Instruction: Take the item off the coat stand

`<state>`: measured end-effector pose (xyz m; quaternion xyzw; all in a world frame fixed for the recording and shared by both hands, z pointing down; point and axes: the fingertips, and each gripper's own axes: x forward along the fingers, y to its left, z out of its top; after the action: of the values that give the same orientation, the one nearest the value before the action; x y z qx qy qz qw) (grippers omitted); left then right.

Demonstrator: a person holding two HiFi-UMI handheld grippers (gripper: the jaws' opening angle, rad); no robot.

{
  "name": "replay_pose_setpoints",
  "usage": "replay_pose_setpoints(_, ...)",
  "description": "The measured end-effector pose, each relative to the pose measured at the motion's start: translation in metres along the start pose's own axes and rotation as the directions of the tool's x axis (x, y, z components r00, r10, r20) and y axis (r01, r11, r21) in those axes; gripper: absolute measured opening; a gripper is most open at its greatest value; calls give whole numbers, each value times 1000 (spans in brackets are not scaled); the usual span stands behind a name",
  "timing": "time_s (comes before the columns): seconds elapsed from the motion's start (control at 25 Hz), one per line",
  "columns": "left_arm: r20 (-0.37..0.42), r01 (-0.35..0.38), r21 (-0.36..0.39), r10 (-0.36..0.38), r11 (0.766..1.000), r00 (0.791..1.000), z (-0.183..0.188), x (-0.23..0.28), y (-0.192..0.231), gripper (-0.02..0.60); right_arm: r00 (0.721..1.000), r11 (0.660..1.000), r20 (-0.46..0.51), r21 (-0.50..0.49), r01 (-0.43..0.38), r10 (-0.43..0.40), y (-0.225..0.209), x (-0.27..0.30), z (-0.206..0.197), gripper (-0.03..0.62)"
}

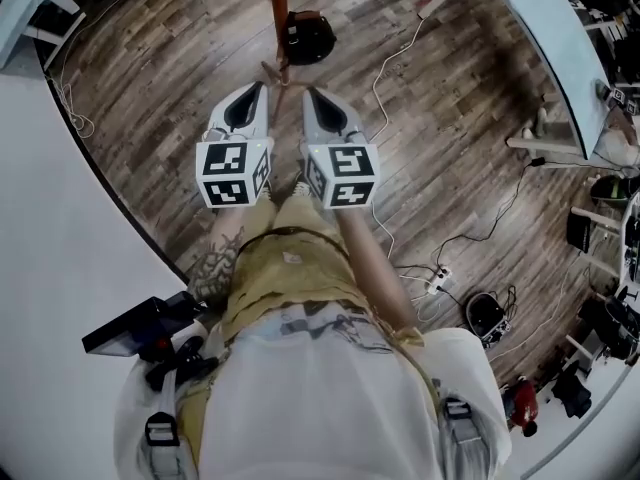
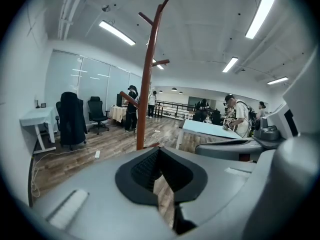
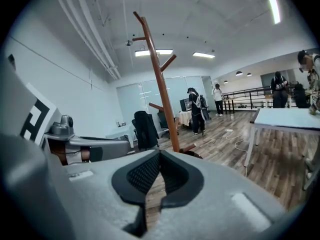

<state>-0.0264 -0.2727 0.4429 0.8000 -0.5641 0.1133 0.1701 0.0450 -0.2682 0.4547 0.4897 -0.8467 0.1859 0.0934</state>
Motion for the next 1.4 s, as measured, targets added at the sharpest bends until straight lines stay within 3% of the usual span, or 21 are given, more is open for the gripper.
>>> replay_pose_setpoints(0.4, -97, 57, -34, -60, 998, 994, -25, 61, 30, -2, 991, 997, -113, -36, 74, -78, -28, 68, -22, 0)
replay_pose_setpoints(0.88, -222, 96, -68, -109, 993, 969, -58, 110, 56, -2, 960, 986, -225, -51, 160, -168, -79, 142, -49, 2)
replay_pose_setpoints(1.4, -286, 91, -79, -110, 993, 952, -80, 107, 70, -2, 924, 978, -351, -187, 88, -150, -124, 196, -76, 116)
